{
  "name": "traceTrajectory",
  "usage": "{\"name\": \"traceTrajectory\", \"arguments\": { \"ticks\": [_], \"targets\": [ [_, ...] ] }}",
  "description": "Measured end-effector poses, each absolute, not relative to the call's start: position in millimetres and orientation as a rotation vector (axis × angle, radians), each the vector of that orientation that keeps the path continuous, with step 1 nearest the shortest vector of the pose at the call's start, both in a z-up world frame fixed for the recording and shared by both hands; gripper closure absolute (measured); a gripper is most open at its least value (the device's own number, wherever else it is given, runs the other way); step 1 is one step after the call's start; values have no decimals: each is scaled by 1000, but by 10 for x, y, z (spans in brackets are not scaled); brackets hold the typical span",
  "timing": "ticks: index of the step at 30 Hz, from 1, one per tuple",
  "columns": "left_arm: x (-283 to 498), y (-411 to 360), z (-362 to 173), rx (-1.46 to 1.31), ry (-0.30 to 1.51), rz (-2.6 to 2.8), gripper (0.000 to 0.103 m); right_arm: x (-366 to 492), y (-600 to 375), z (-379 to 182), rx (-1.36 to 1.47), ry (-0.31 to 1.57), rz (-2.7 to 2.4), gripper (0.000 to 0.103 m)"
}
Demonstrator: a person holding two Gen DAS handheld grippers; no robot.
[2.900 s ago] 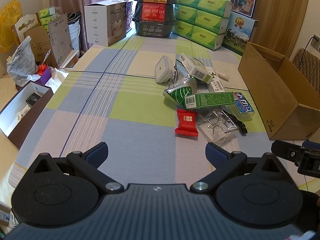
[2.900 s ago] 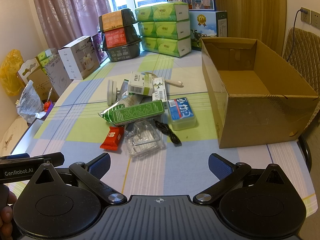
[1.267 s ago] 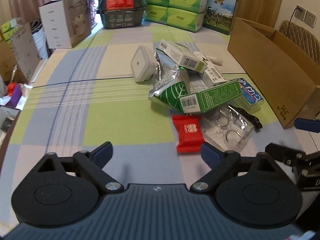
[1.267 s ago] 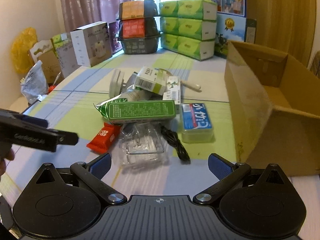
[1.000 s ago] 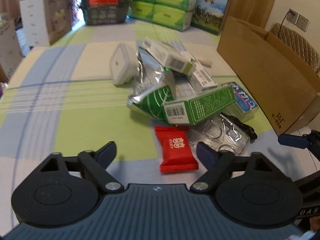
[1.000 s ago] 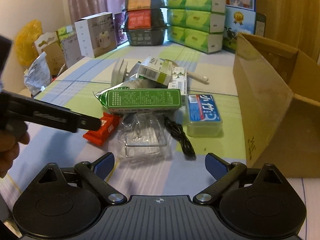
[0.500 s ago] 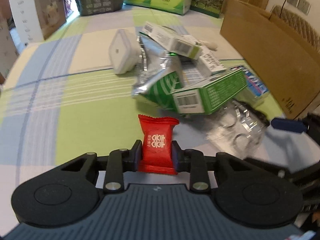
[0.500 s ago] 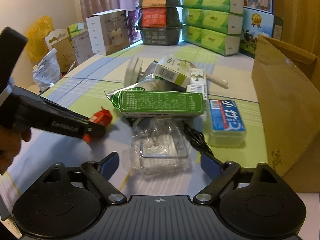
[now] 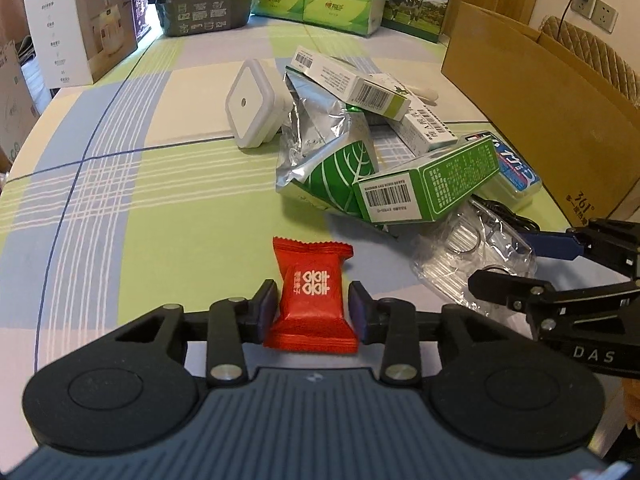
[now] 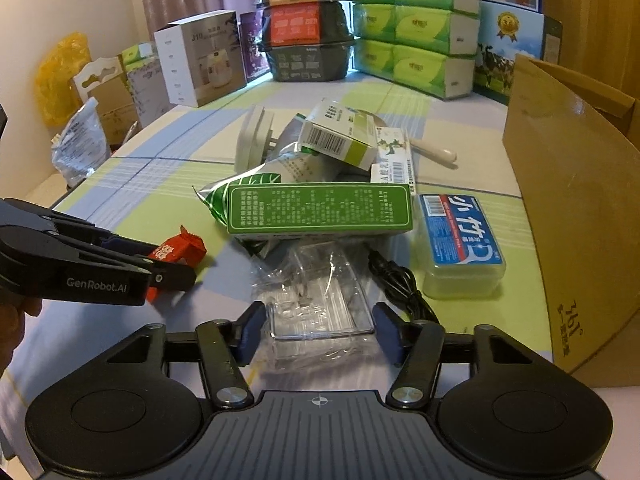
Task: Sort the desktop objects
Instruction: 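Grasp the red candy packet with the left tool while the right tool grasps the clear plastic tray, then carry both items over the cardboard box and open both tools to drop them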
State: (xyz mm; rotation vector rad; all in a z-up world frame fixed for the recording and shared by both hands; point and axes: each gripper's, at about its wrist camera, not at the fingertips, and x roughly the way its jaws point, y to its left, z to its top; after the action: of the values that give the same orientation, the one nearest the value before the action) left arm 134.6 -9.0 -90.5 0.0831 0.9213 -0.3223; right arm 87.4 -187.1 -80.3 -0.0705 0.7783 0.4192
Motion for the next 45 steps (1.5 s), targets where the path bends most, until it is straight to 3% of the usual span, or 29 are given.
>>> {"name": "traceTrajectory", "arguments": {
  "ticks": [5, 9, 11, 13, 15, 26, 35, 45],
  "targets": [
    [1350, -138, -923, 120, 918, -302, 70, 857, -1847, -823, -98, 775, 428, 47],
    [1342, -150, -934, 126, 914, -293, 70, 837, -1809, -867, -126, 774, 437, 34],
    [1340, -152, -933, 128, 915, -290, 70, 834, -1795, -887, -138, 785, 439, 34],
    [1337, -155, -927, 129, 918, -282, 74, 840, -1797, -893, -131, 795, 434, 34],
    [1332, -151, -914, 126, 925, -274, 79, 826, -1799, -881, -136, 792, 418, 47],
    [1054, -152, -738, 56, 942, -271, 81, 540, -1897, -728, -94, 784, 404, 48],
    [676, -221, -530, 46, 931, -263, 81, 165, -2219, -267, -9, 752, 339, 48],
    [507, -1073, 238, 79, 812, -418, 81, 158, -3020, 760, 35, 607, 196, 48]
  ]
}}
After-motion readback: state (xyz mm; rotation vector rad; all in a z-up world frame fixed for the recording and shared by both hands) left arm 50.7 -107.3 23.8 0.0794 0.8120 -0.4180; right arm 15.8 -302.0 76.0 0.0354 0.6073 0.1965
